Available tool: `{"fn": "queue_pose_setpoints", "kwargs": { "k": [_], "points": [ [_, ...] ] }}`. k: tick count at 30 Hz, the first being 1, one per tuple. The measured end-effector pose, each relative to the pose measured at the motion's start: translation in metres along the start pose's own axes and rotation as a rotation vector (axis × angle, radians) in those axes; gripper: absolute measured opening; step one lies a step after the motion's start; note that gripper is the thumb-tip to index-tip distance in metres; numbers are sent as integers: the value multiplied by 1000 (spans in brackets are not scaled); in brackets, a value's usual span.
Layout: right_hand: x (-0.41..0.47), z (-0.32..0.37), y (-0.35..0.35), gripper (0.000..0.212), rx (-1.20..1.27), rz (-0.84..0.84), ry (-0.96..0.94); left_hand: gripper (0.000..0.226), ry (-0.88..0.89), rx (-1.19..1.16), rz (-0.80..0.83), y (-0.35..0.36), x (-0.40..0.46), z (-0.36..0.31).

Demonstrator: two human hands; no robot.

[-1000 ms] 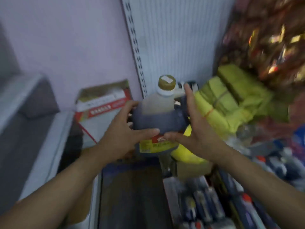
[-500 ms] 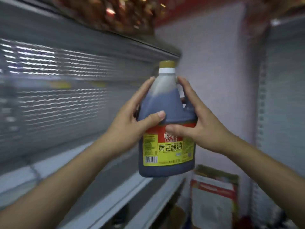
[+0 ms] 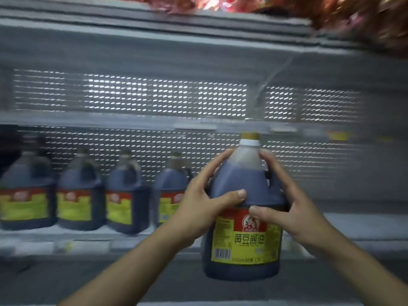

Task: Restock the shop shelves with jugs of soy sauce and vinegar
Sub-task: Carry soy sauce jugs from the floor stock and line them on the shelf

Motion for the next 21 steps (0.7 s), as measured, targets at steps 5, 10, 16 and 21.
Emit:
{"fn": "queue_pose_setpoints", "kwargs": {
  "k": [5,10,16,21],
  "points": [
    [30,-54,70,100,86,-24,27,72,-42,59,-27,-81,9,36],
    [50,-85,76,100,58,-44,65,73,-36,24,3,-100,38,63],
    [69,-123,51,100,9,-45,110,79,-87,-64,43,-90,84,92],
    [78,-160,30,100,20,-60,95,80,-102,-6,40,-79,120,113]
  ]
}}
Point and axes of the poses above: each hand's wrist, its own x-axis towards the middle knuckle, its own y-axis out of the palm, z = x × y, the point moved 6 cm from there along x, towards the middle knuckle, and after that the axes turned 10 degrees about -y, right-handed, at the moved point
